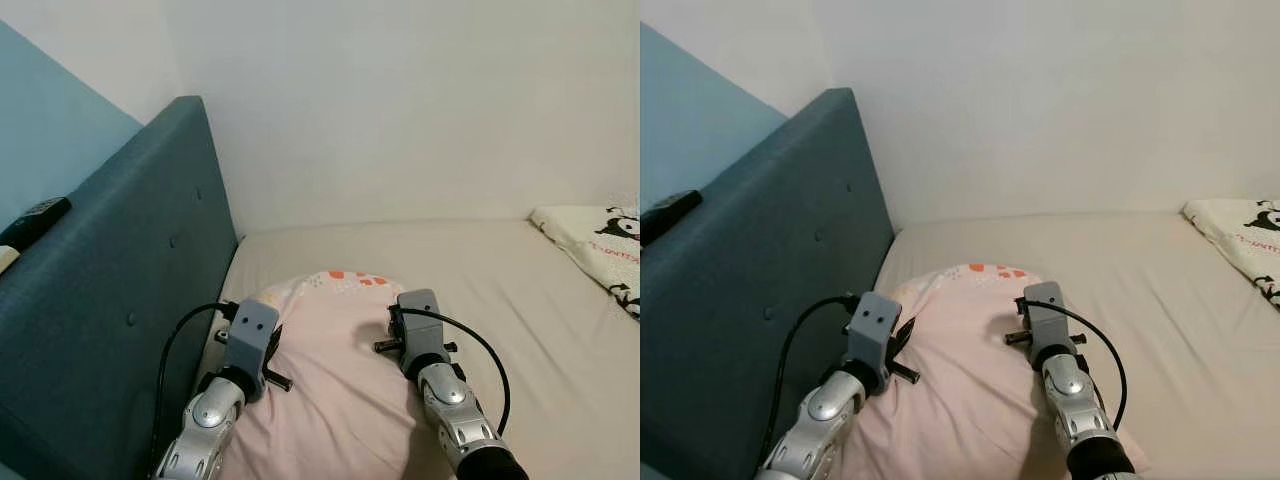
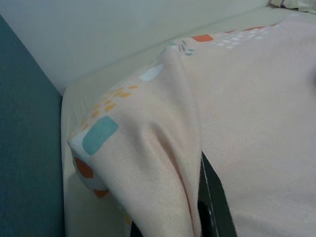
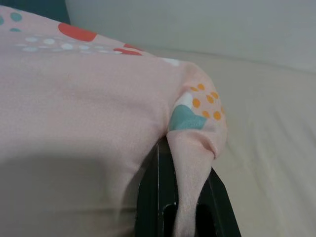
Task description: Clean up the room
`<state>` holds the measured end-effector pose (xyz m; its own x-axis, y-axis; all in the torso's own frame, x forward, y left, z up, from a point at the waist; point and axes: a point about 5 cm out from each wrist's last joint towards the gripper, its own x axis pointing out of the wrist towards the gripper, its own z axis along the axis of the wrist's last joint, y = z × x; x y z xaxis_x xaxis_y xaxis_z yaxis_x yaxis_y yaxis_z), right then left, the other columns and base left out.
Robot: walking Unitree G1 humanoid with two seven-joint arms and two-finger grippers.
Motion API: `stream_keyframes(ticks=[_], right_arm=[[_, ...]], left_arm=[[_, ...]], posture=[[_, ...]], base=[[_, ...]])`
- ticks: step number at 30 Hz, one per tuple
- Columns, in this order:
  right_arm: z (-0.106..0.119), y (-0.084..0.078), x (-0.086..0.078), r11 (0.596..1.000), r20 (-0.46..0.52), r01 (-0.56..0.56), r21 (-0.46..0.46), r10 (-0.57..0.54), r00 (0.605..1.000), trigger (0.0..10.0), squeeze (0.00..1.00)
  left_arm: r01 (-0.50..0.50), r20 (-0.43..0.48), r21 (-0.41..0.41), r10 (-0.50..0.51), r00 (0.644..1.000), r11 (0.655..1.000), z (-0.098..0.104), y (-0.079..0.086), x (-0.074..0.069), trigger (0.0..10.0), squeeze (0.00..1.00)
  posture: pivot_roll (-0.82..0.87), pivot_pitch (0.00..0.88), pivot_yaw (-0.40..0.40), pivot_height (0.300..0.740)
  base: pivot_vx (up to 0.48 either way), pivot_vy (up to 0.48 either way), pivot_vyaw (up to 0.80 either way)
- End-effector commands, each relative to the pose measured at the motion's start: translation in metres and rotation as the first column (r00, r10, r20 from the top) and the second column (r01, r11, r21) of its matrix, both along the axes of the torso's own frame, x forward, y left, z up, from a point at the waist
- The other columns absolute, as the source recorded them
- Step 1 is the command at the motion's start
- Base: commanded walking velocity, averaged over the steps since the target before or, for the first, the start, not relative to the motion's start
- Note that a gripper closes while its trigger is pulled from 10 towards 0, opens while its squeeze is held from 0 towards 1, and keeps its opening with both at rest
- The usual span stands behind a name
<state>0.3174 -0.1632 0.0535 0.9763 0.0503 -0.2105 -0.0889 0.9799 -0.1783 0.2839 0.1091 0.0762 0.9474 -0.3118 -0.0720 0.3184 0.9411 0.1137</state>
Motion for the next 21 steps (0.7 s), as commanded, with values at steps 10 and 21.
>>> stream_keyframes(ticks=[10, 21], right_arm=[[0.009, -0.004, 0.006, 0.999, 0.036, 0.032, 0.016, -0.033, 0.999, 10.0, 0.00], [0.022, 0.001, 0.014, 1.000, 0.077, 0.014, 0.025, -0.016, 0.997, 10.0, 0.00]], left_arm=[[-0.050, 0.061, 0.004, 0.050, 0.997, 0.999, 0.012, 0.014, 0.007, 10.0, 0.00], [-0.079, 0.088, 0.006, 0.079, 0.993, 0.997, 0.016, 0.018, 0.009, 10.0, 0.00]], posture=[[-0.02, 0.000, 0.028, 0.740], [-0.02, 0.000, 0.026, 0.740]], base=[[0.000, 0.240, 0.00], [0.000, 0.131, 0.00]])
